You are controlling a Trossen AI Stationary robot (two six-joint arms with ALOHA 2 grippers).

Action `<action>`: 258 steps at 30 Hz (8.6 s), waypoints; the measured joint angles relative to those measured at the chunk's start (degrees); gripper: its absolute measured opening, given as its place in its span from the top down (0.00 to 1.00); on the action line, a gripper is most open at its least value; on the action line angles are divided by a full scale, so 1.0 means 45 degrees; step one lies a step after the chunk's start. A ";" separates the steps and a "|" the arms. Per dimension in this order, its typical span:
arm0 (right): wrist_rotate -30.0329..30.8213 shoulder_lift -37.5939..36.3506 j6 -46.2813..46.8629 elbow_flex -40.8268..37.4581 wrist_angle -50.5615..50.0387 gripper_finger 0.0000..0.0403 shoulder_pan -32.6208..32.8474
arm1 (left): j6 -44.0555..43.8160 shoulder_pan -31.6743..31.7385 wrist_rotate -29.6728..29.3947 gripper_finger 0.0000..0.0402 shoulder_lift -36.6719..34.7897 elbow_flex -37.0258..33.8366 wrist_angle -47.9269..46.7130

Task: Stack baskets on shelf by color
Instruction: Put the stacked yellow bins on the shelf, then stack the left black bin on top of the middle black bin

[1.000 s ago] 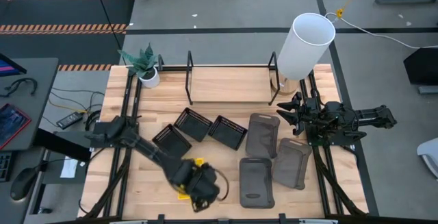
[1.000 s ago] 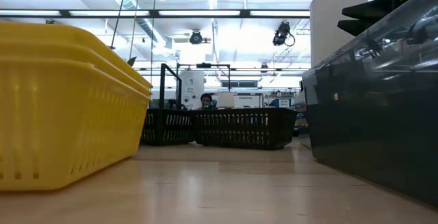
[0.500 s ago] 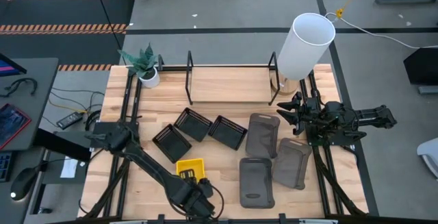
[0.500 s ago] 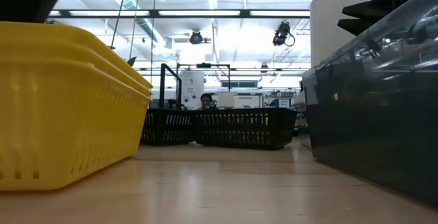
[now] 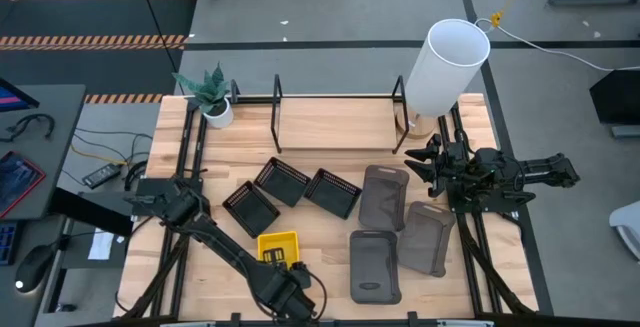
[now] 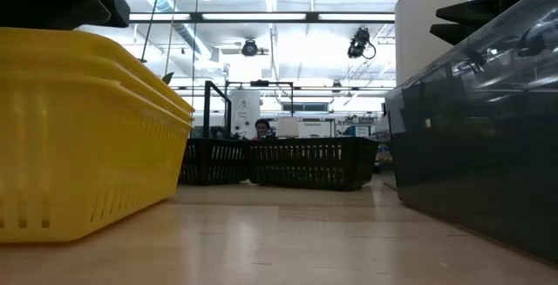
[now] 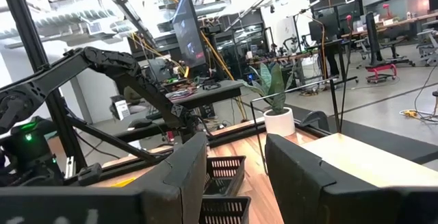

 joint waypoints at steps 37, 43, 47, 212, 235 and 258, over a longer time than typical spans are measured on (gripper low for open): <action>-0.0005 0.0000 0.0000 0.0000 0.0040 0.61 0.0000 | 0.6579 0.5144 -0.1811 0.95 -0.0156 0.6275 -0.4840; -0.0005 0.0000 0.0000 0.0000 0.0091 0.61 0.0004 | 0.9923 0.7927 -0.2018 0.95 -0.0165 0.6271 -0.4730; -0.0005 0.0000 0.0000 0.0000 0.0095 0.61 0.0000 | 1.1708 0.9482 -0.2251 0.95 -0.0165 0.6261 -0.3833; -0.0005 -0.0004 0.0000 0.0000 0.0130 0.61 0.0005 | -0.3348 0.4321 0.1226 0.91 -0.5281 -0.9627 0.4727; -0.0005 -0.0005 0.0000 0.0000 0.0131 0.61 0.0003 | -0.2592 0.5224 -0.1077 0.99 -0.5289 -0.2953 -0.2608; 0.0000 0.0000 0.0000 0.0000 0.0134 0.61 0.0000 | -0.0643 0.8303 -0.0736 0.99 -0.5270 -0.4828 0.1149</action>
